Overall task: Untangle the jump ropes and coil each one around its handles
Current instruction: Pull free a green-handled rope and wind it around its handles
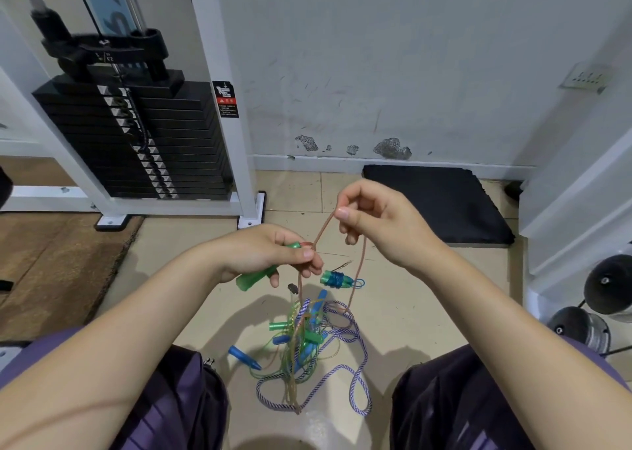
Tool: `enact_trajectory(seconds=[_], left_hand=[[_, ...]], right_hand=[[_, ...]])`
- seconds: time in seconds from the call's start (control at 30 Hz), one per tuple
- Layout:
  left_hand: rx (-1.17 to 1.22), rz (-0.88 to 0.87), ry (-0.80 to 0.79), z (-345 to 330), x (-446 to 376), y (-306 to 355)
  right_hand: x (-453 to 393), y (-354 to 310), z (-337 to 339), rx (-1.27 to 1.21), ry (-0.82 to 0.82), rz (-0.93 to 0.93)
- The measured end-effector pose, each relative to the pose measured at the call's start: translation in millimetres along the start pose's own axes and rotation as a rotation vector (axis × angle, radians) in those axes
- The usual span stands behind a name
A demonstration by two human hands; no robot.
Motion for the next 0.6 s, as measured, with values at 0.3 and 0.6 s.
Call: enact_trajectory(seconds=[0.3,0.6], left_hand=[[0.152,-0.214,0.164,-4,5,16],[0.168,-0.187,0.076,-9,1,7]], right_hand=[[0,-3,10,0.009,-0.074,-0.092],[0,-7,-7,0.403,-0.124,-0.051]])
Point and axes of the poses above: each hand's wrist, its own x-axis away from the middle knuckle, its own z-axis out of the back of the hand, y = z × x, the point moved 1 cm from there along -x, towards the middle knuckle, and after that the axes turned 2 degrees about y, right-handed, at the moved point
